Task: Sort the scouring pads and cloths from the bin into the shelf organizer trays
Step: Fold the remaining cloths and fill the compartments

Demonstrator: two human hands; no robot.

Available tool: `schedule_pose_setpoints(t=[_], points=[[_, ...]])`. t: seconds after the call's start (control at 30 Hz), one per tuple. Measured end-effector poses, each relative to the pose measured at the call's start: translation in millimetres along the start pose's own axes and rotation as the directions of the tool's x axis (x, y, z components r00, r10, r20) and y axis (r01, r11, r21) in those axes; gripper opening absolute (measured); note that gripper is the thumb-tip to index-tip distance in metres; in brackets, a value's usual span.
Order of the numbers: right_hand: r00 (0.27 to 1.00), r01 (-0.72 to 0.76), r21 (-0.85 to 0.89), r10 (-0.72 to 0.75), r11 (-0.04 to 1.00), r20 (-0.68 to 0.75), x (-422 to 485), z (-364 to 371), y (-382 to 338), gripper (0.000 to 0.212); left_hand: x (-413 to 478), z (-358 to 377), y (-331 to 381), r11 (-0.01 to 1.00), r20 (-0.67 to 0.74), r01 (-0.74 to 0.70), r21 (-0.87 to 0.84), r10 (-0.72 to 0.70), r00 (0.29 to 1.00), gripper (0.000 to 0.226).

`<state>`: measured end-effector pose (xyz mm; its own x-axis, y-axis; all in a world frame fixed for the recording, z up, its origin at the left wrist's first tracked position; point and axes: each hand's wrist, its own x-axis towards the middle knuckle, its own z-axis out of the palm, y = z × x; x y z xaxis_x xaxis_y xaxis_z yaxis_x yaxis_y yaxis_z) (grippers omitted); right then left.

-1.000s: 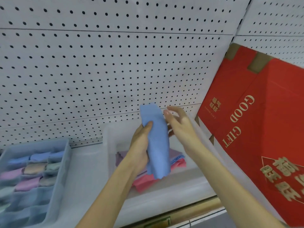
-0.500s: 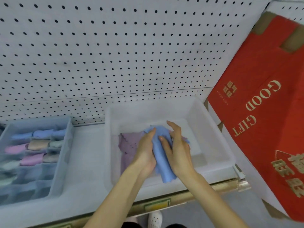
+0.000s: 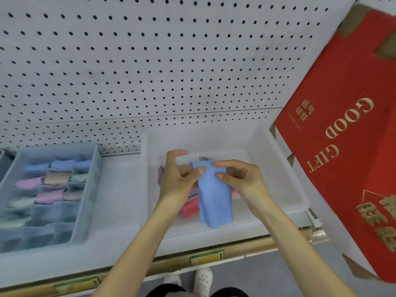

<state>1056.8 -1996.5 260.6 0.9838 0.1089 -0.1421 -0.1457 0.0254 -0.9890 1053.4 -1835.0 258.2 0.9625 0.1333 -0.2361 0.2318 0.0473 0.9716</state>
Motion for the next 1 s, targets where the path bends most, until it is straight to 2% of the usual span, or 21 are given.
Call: schedule_pose_setpoints(t=[0.1, 0.2, 0.33, 0.43, 0.5, 0.53, 0.6, 0.67, 0.73, 0.8, 0.9, 0.97, 1.0], points=[[0.999, 0.023, -0.041, -0.025, 0.999, -0.049, 3, 1, -4, 0.032, 2, -3, 1, 0.991, 0.076, -0.112, 0.072, 0.107, 0.991, 0.023], [0.994, 0.071, -0.103, -0.080, 0.992, -0.080, 7, 2, -10, 0.034, 3, -3, 4, 0.986, 0.133, -0.140, 0.092, 0.127, 0.983, 0.033], [0.986, 0.119, -0.247, -0.144, 0.962, -0.083, 13, 0, -14, 0.030, 7, 0, 6, 0.918, 0.128, -0.220, 0.331, 0.187, 0.974, 0.040], [0.972, 0.173, -0.472, -0.227, 0.865, -0.060, 17, -2, -17, 0.018, 9, 0, 14, 0.792, 0.178, -0.330, 0.514, 0.278, 0.944, 0.022], [0.973, 0.165, -0.515, -0.224, 0.841, -0.055, 19, -4, -24, 0.017, 11, -3, 22, 0.804, 0.198, -0.332, 0.493, 0.268, 0.943, 0.011], [0.984, 0.133, -0.462, -0.174, 0.877, -0.048, 18, -4, -30, 0.018, 13, -5, 25, 0.846, 0.210, -0.296, 0.443, 0.223, 0.952, 0.015], [0.997, 0.073, -0.261, -0.064, 0.962, 0.044, 17, -6, -38, 0.015, 13, -10, 34, 0.960, 0.297, -0.155, 0.233, 0.081, 0.951, 0.015], [0.991, 0.027, -0.059, -0.019, 0.998, 0.131, 15, -3, -45, 0.011, 10, -14, 40, 0.995, 0.411, -0.035, 0.096, -0.008, 0.912, 0.036], [0.992, 0.005, 0.061, -0.013, 0.998, 0.126, 15, 4, -50, 0.009, 4, -12, 40, 0.999, 0.511, 0.025, 0.047, -0.046, 0.859, 0.046], [0.997, 0.003, 0.090, -0.010, 0.996, 0.071, 15, 11, -54, 0.009, -3, -5, 36, 0.999, 0.543, 0.036, 0.037, -0.050, 0.838, 0.038], [1.000, -0.015, 0.077, 0.017, 0.997, -0.025, 18, 13, -57, 0.007, -2, 0, 26, 0.998, 0.475, 0.060, -0.002, -0.052, 0.879, 0.034], [0.996, -0.084, 0.065, 0.086, 0.994, -0.017, 16, 9, -54, 0.018, 0, 2, 23, 0.998, 0.416, 0.053, -0.018, -0.041, 0.908, 0.035], [0.990, -0.139, 0.054, 0.137, 0.989, 0.033, 14, 7, -51, 0.029, 0, 3, 23, 0.998, 0.377, 0.055, -0.028, -0.040, 0.925, 0.034]])
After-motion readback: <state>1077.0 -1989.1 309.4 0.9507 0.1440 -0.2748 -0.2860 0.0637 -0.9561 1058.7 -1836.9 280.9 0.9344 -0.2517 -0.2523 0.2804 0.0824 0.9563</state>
